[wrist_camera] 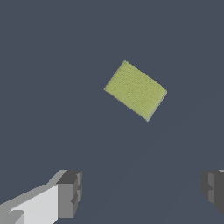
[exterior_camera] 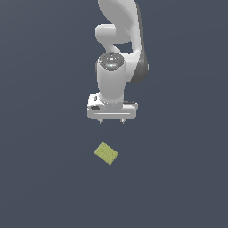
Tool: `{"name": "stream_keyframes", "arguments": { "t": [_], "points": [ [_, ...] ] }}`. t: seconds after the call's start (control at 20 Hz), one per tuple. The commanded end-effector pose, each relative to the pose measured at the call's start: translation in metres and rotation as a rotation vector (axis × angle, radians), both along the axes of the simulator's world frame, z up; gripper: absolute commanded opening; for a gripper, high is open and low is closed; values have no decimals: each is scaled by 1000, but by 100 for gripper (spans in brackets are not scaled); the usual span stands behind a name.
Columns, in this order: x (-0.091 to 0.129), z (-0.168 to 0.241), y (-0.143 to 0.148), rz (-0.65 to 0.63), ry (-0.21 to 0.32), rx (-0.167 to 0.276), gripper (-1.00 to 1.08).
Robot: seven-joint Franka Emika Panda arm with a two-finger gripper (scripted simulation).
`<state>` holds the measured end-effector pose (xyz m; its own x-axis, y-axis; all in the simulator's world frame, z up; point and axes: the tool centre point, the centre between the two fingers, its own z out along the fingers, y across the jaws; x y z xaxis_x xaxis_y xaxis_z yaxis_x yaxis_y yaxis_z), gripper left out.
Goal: Pick up the object and move it to a goal position.
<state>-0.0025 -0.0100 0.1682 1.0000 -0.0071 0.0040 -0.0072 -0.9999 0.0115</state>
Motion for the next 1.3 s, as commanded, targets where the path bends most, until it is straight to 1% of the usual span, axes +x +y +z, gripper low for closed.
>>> {"name": "stream_keyframes", "arguments": {
  "t": [0.0,0.45,0.85,1.25],
  "points": [
    [0,0,0,0,0,0,100],
    [-2,5,16,31,3,17,100],
    [-1,4,15,39,3,16,100],
    [9,-4,12,124,5,11,100]
  ]
}}
